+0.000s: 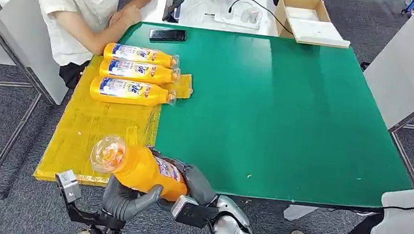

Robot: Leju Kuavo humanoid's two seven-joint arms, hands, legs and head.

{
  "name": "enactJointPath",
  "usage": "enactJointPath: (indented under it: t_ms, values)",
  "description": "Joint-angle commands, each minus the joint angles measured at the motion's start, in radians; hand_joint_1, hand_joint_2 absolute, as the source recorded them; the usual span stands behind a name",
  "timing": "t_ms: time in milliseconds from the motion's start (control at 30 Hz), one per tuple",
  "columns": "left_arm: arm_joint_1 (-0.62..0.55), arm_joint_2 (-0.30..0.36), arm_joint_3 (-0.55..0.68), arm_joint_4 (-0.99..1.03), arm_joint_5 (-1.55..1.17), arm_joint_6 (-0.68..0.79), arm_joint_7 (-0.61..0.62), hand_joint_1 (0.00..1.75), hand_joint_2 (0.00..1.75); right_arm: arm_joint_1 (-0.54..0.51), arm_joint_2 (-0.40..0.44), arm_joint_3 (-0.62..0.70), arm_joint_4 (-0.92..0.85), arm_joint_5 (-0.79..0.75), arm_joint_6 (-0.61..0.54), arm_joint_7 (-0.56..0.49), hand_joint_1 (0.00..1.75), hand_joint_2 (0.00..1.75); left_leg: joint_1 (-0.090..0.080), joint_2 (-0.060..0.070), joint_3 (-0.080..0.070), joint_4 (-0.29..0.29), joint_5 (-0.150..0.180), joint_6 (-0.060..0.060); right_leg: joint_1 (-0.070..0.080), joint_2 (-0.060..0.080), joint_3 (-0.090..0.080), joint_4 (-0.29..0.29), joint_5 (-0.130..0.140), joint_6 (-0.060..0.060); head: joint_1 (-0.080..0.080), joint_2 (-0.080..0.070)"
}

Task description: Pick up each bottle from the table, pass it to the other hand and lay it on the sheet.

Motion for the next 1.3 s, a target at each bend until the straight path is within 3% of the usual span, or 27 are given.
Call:
enactJointPath:
  t_ms: [33,67,100,133,500,533,667,800,933,1067,1300]
  values:
    - [-0.058,0.007,-0.01,0.072,0.01,-0.025,0.024,1.75,1.75,-0.011,0.003,0.051,0.086,0.009,0.004,0.009,1.75,1.75,0.001,0.0,0.004,-0.001,-0.001,-0.002,0.001,-0.002,0.004,-0.001,-0.001,-0.002,0.0,0.0]
    - [-0.059,0.008,-0.009,0.071,0.011,-0.025,0.025,1.75,1.75,-0.009,0.006,0.046,0.086,0.005,-0.001,0.01,1.48,1.75,0.001,0.0,0.004,-0.001,-0.001,-0.002,0.001,-0.002,0.005,-0.001,-0.001,-0.003,0.0,0.0]
    - [-0.059,0.01,-0.005,0.071,0.011,-0.024,0.027,1.75,1.75,-0.005,0.012,0.037,0.083,-0.002,-0.009,0.012,0.26,1.75,0.001,-0.001,0.003,-0.001,0.0,-0.002,0.001,-0.003,0.004,-0.001,-0.001,-0.002,0.0,0.0]
    - [-0.06,0.011,0.006,0.072,0.009,-0.011,0.033,1.75,1.75,0.004,0.02,0.022,0.074,-0.013,-0.028,0.01,0.0,1.75,0.001,-0.001,0.004,-0.001,-0.001,-0.002,0.001,-0.003,0.005,-0.001,-0.001,-0.003,0.0,0.0]
    - [-0.06,0.018,0.013,0.072,0.009,-0.013,0.031,1.75,1.75,0.01,0.021,0.023,0.068,-0.012,-0.03,0.009,0.0,1.75,0.0,0.0,0.001,-0.001,0.0,-0.001,0.0,-0.001,0.002,-0.001,0.0,-0.001,0.0,0.0]
    - [-0.06,0.018,0.013,0.072,0.009,-0.013,0.031,1.75,1.75,0.01,0.021,0.023,0.068,-0.012,-0.03,0.009,0.0,0.0,0.001,0.0,0.004,-0.001,-0.001,-0.002,0.001,-0.002,0.004,-0.001,-0.001,-0.003,0.0,0.0]
    - [-0.064,0.029,0.071,0.073,-0.036,0.064,0.024,1.75,1.75,0.056,0.003,-0.012,0.012,-0.008,-0.112,-0.015,0.0,0.0,0.001,-0.001,0.002,-0.001,0.0,-0.002,0.001,-0.002,0.003,-0.001,-0.001,-0.002,0.0,0.0]
    - [-0.059,0.072,0.173,0.041,-0.217,0.212,-0.016,1.75,1.75,0.167,-0.069,-0.104,-0.134,0.022,-0.215,-0.058,0.0,0.0,0.001,-0.002,0.004,-0.002,0.0,-0.002,0.001,-0.004,0.005,-0.002,-0.002,-0.003,0.0,0.0]
    - [-0.022,0.089,0.261,-0.018,-0.189,0.143,-0.002,1.75,1.75,0.254,-0.124,-0.258,-0.233,0.032,-0.236,-0.072,0.0,0.0,0.001,-0.003,0.003,-0.001,-0.001,-0.002,0.001,-0.005,0.004,-0.001,-0.002,-0.003,0.0,0.0]
    - [-0.028,0.085,0.293,-0.048,-0.188,0.148,-0.001,1.75,1.75,0.277,-0.107,-0.378,-0.2,0.006,-0.231,-0.088,0.0,0.0,0.0,-0.001,0.001,0.0,-0.001,-0.001,0.001,-0.003,0.002,0.0,-0.002,-0.002,0.0,0.0]
    - [-0.088,0.09,0.274,-0.043,-0.17,0.149,0.014,1.75,1.75,0.269,-0.07,-0.39,-0.123,-0.004,-0.213,-0.112,0.0,0.0,0.0,-0.001,0.0,0.0,0.0,-0.001,0.001,-0.002,0.001,0.0,-0.001,-0.002,0.0,0.0]
